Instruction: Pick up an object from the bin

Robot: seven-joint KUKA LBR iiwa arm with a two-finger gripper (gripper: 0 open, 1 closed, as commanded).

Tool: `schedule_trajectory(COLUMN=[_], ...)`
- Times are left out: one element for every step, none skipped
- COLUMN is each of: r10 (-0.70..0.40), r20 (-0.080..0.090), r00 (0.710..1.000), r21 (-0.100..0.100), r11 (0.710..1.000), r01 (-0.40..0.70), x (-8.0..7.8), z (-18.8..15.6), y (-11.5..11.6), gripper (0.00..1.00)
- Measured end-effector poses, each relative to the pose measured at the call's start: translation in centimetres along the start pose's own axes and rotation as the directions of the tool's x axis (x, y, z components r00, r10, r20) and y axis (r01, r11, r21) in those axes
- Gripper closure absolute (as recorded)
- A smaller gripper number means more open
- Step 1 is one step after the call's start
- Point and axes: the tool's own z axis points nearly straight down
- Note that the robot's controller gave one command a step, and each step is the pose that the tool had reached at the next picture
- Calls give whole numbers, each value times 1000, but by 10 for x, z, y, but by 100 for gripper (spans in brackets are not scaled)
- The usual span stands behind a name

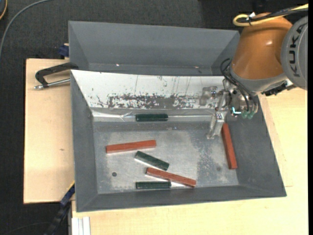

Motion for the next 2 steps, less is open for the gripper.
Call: schedule_trajectory(r10=[-41, -132], r20=[2, -1], r00=[999, 991], r21=[-4, 0], r11=[999, 991], r01=[41, 132], x=[34, 14], z=[25, 124], y=[104, 137], gripper=[0, 0])
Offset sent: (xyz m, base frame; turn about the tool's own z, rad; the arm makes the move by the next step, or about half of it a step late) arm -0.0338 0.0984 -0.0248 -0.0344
